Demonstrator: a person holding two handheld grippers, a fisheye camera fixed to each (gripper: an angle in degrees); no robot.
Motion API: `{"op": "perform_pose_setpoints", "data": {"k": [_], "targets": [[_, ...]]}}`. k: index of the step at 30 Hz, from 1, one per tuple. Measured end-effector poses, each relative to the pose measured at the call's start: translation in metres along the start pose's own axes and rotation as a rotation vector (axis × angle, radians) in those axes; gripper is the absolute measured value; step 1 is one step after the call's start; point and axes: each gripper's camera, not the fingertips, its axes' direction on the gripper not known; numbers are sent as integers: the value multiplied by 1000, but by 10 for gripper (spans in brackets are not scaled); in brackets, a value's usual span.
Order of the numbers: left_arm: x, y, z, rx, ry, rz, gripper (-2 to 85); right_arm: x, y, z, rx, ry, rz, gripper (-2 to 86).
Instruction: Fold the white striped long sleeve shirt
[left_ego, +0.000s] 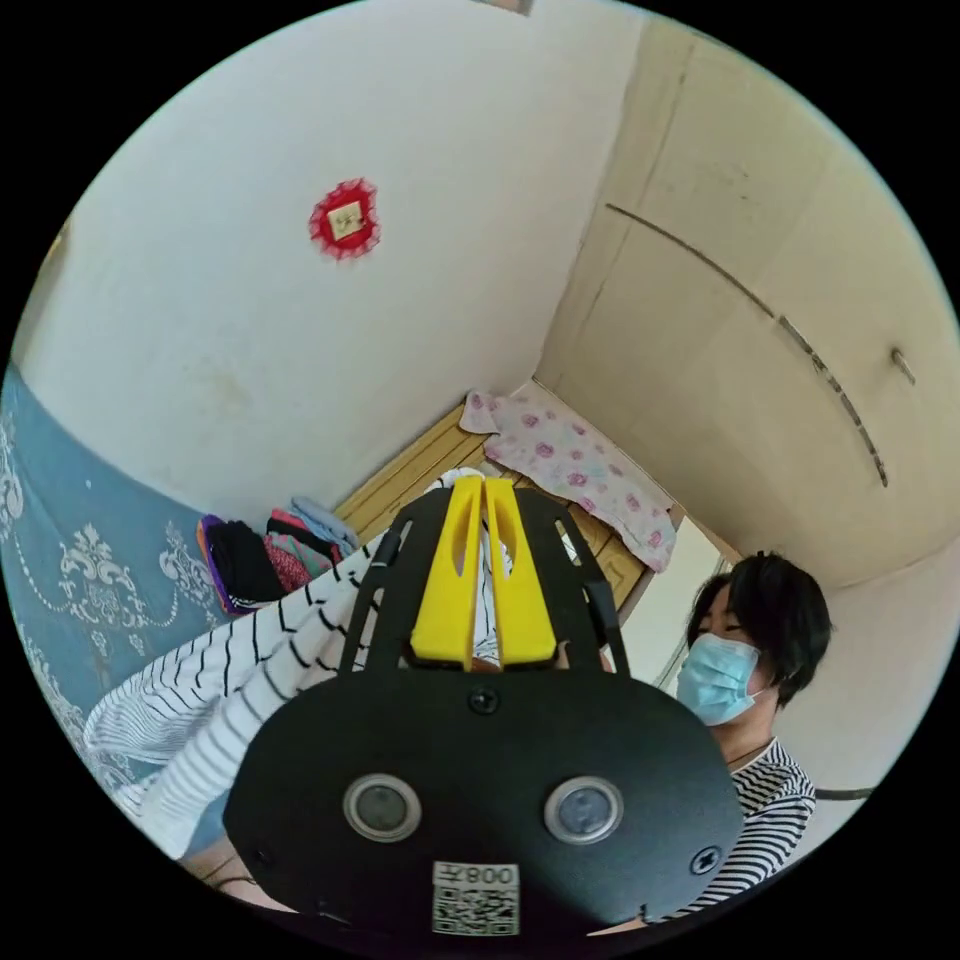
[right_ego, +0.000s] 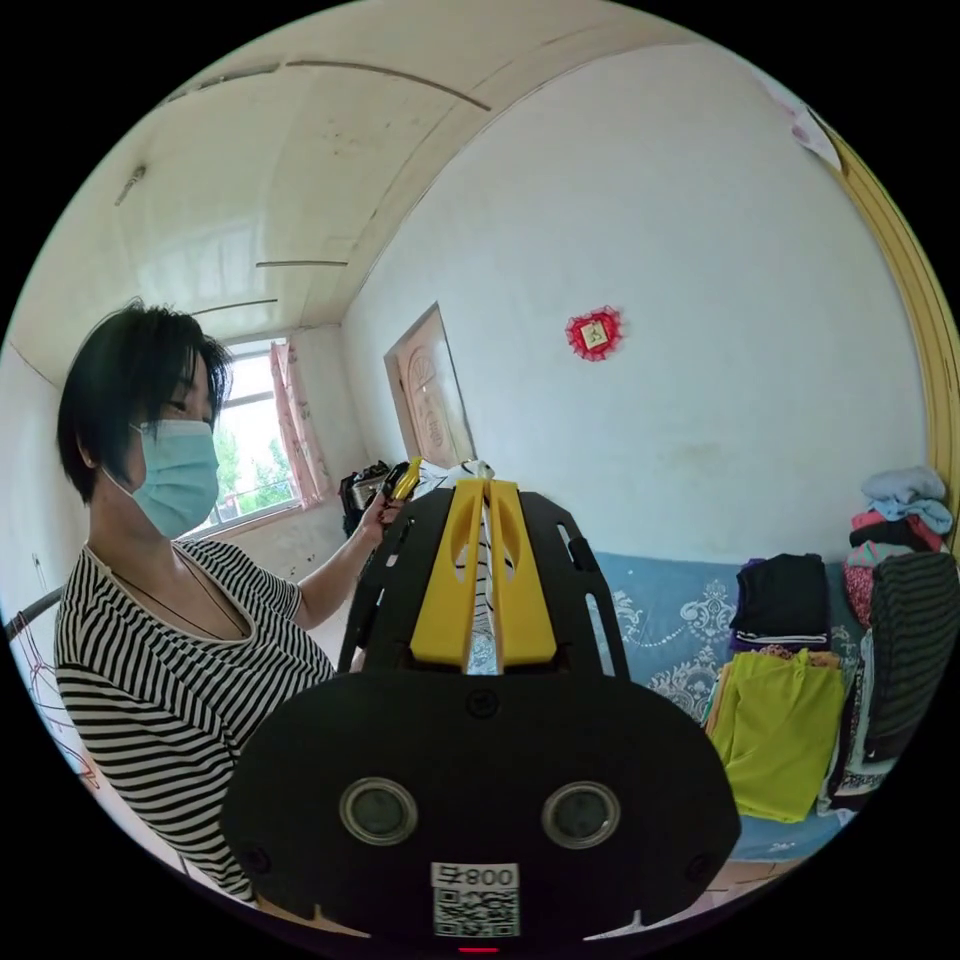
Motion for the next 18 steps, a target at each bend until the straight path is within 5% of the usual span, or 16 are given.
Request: {"op": "perform_pose_setpoints", "data": {"k": [18], "targets": [[365, -61, -120, 75, -126, 507, 2, -126, -92, 35, 53, 10, -175, 4]]}}
